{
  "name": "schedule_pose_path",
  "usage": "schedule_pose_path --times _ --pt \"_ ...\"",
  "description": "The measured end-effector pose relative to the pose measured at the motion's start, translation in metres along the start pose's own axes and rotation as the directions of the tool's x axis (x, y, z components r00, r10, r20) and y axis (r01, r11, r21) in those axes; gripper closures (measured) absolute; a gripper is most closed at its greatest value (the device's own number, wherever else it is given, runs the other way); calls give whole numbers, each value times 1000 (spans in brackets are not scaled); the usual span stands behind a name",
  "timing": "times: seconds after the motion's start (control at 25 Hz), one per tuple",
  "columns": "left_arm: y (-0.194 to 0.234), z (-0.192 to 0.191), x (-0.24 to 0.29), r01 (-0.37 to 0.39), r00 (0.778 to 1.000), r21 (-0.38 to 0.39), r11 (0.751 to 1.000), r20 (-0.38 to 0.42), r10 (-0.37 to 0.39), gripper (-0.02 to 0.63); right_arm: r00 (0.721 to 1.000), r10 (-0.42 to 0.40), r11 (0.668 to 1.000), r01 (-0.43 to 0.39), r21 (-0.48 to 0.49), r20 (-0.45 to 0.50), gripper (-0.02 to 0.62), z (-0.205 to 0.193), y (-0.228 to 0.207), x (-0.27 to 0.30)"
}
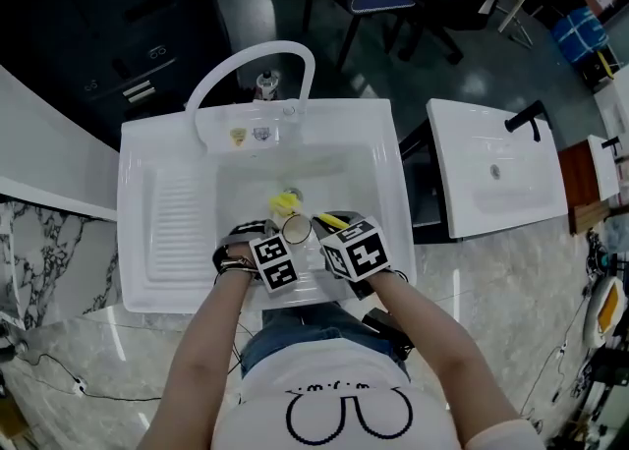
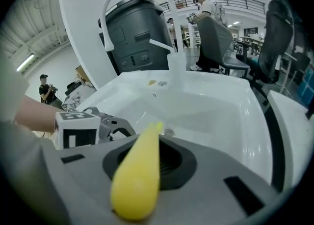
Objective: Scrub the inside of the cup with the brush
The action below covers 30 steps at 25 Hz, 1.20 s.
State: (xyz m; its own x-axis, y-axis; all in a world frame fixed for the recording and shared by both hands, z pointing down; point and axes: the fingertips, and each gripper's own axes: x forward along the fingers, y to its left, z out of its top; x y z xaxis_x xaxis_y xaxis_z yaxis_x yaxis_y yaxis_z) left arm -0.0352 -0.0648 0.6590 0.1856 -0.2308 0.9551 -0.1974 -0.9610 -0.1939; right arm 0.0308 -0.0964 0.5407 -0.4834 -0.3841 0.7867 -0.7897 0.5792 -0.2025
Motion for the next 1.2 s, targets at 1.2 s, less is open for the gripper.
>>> schedule_pose_path --times 1.2 --pt "17 5 0 -77 997 -87 993 20 79 541 1000 -16 897 16 -442 5 557 3 39 -28"
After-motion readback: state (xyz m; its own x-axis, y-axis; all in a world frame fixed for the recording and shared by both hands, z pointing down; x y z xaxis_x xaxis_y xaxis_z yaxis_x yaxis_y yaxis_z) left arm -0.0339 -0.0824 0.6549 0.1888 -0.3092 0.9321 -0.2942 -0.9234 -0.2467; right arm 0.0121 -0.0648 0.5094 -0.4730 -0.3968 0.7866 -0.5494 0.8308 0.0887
